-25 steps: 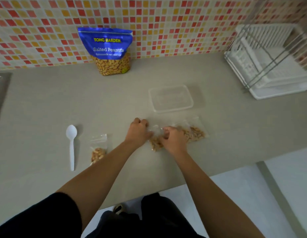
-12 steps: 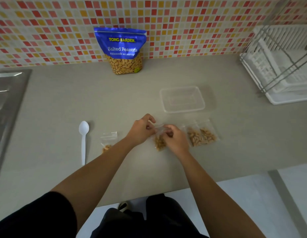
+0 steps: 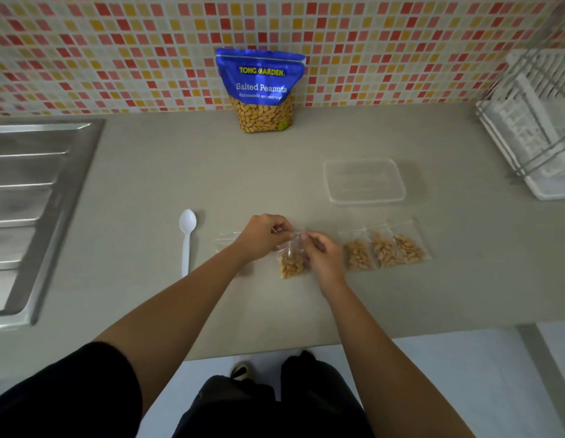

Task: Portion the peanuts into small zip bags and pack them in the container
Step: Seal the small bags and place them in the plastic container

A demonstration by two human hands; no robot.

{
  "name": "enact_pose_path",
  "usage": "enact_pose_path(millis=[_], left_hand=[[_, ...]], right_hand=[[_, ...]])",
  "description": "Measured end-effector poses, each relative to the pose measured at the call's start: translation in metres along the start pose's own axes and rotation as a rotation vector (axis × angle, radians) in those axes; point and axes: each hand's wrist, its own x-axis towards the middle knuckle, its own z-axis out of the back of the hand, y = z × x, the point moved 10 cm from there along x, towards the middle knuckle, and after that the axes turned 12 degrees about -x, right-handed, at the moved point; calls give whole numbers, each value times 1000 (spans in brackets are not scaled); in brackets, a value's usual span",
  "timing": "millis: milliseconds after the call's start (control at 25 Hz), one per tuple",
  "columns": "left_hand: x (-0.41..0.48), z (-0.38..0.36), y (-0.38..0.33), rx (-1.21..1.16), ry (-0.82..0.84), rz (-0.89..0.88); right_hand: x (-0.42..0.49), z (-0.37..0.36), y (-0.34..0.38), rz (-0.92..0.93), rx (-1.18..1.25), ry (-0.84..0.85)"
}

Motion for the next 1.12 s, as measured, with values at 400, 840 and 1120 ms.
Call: enact_pose_path(millis=[400, 840, 1120], left_hand=[[-4, -3, -16, 294, 12, -107], [-9, 1, -22, 688, 74, -208], [-8, 12, -10, 719, 93, -148]], right_hand=[[-6, -3, 18, 100, -103, -33], [-18, 8, 31, 204, -329, -307], [-14, 3, 25, 176, -333, -303]])
